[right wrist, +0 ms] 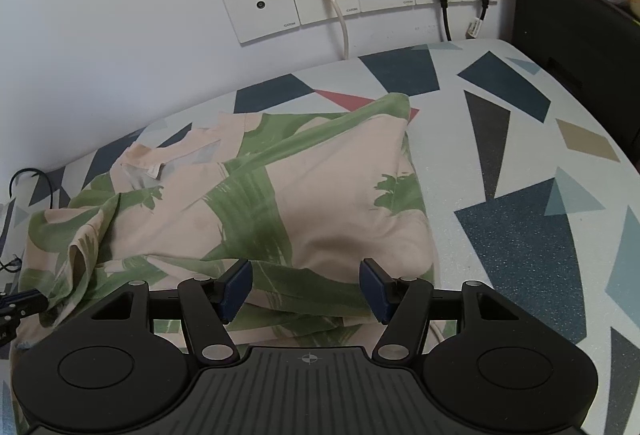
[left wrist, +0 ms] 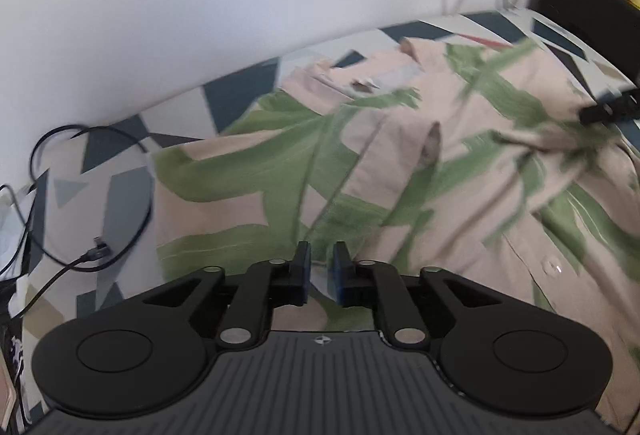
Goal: Fold clothes
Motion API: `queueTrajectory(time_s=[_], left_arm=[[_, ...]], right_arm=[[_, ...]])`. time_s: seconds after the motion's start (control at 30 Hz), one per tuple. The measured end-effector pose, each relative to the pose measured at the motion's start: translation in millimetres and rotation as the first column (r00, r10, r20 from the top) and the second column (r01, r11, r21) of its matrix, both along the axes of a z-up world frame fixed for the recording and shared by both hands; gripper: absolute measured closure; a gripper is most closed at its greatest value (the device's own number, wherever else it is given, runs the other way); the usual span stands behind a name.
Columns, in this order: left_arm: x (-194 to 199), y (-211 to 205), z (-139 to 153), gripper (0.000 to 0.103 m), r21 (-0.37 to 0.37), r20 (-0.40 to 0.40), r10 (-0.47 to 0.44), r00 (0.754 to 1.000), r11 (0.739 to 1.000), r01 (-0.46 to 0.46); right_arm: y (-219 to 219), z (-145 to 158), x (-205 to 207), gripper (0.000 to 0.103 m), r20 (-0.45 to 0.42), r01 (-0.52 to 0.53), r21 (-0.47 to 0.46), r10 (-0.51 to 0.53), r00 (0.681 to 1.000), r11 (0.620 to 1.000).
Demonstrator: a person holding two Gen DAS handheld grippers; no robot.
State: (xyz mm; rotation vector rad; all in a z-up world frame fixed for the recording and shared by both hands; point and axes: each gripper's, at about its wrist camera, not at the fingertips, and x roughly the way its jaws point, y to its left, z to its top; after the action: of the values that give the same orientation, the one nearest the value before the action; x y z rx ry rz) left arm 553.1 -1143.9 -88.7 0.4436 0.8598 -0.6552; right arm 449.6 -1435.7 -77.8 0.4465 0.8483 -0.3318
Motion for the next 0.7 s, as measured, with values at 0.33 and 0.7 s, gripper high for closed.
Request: queueTrajectory(time_s=[0.33,0.7], left_arm=[[-8,-8,-8,0.072,0.045,0.005,-0.026,1.000,0.999,0.026],[23,20,7,0.101,-0.178,-0.197,0.099,0.975,0.975,-0.135]], right_arm=[[7,0,-2,0.047,0.003,-0.015,0.010,0.015,1.000,1.000],[6,-3,-9,0.047,-0.007,0.005,0.022,-0.005,1.000,1.000]])
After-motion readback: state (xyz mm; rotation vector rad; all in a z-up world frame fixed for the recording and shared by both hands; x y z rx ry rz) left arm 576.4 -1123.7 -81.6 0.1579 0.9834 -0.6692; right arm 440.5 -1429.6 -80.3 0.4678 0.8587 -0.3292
